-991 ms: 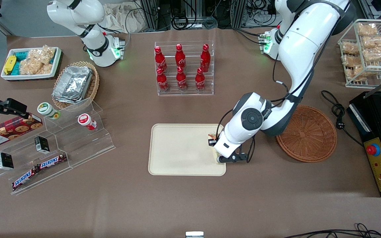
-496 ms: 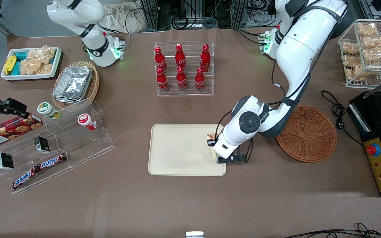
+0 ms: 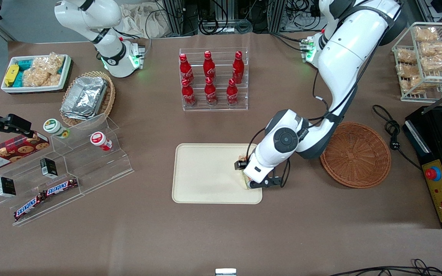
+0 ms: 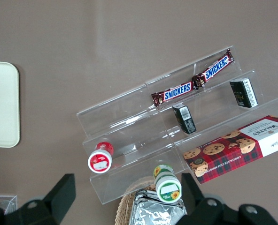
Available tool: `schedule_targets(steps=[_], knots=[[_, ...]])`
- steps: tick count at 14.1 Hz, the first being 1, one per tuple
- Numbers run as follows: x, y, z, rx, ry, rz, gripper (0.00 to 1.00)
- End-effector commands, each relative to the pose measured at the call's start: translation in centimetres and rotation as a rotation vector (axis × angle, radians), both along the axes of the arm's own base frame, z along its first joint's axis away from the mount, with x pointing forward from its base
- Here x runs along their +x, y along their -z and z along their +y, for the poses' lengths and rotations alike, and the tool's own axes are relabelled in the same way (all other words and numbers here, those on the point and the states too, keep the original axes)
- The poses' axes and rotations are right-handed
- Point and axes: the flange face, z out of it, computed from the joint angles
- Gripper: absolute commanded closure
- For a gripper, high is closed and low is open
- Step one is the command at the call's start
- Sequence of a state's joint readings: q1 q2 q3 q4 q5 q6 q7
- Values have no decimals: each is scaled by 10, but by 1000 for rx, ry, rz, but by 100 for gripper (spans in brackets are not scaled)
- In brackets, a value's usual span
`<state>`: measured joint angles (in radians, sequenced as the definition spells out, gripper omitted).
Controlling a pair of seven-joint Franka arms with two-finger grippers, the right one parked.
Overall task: Place sandwich from basket to tray
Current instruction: 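Open the left gripper to release the sandwich onto the tray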
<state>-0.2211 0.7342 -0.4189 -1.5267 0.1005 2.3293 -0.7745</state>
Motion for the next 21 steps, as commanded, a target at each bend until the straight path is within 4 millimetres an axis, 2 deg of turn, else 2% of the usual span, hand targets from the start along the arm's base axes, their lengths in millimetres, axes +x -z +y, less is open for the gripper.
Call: schedule_targets(steps=[1,4,6,7,9,11,12,13,15,16,17,19,21], knots=[[-2,-58,15,73,-23,17,1],[6,-130,60,156,-25,-2,1],[2,-185,103,228,27,-8,1],[-1,-205,127,257,50,8,1],[-6,-255,183,292,60,-1,1],[-11,-287,227,278,56,-7,1],[-9,-294,259,268,28,12,1],[-10,-297,280,263,34,32,1],[-16,-312,308,261,164,23,1],[-17,-317,332,263,194,25,1],[-19,-321,343,265,223,29,1],[-21,-344,373,270,220,20,1],[-25,-362,382,271,229,16,1]])
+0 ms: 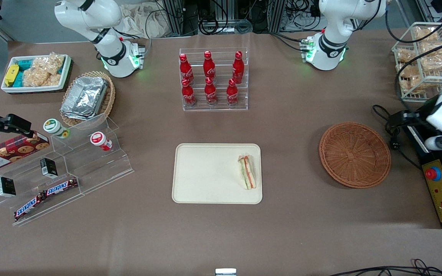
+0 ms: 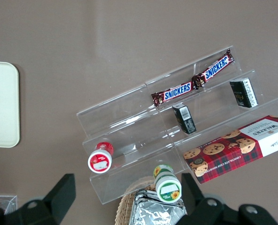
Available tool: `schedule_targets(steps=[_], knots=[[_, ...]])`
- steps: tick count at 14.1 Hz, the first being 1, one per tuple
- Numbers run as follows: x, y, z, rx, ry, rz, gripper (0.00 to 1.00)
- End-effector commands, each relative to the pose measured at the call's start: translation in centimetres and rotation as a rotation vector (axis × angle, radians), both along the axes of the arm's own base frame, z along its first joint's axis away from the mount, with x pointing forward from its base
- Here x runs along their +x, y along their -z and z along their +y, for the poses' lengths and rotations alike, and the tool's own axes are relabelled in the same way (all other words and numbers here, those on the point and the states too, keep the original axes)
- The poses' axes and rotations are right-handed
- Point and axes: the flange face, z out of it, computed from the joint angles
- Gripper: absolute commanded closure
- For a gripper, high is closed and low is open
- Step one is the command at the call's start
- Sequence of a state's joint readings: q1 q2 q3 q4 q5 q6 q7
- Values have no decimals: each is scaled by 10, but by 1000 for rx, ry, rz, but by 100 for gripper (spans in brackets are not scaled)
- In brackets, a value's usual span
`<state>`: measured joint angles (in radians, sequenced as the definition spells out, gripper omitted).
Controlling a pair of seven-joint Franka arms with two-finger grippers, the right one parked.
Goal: Place sandwich from basket to tray
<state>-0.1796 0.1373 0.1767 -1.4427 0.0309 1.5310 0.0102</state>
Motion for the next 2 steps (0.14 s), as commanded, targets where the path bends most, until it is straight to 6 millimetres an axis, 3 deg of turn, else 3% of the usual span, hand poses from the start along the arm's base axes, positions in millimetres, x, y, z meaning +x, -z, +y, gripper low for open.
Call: schedule_targets(steps=[1,2], knots=[[-8,-24,3,-10,25,-2,1],[-7,-23,3,-10,25,0,1]])
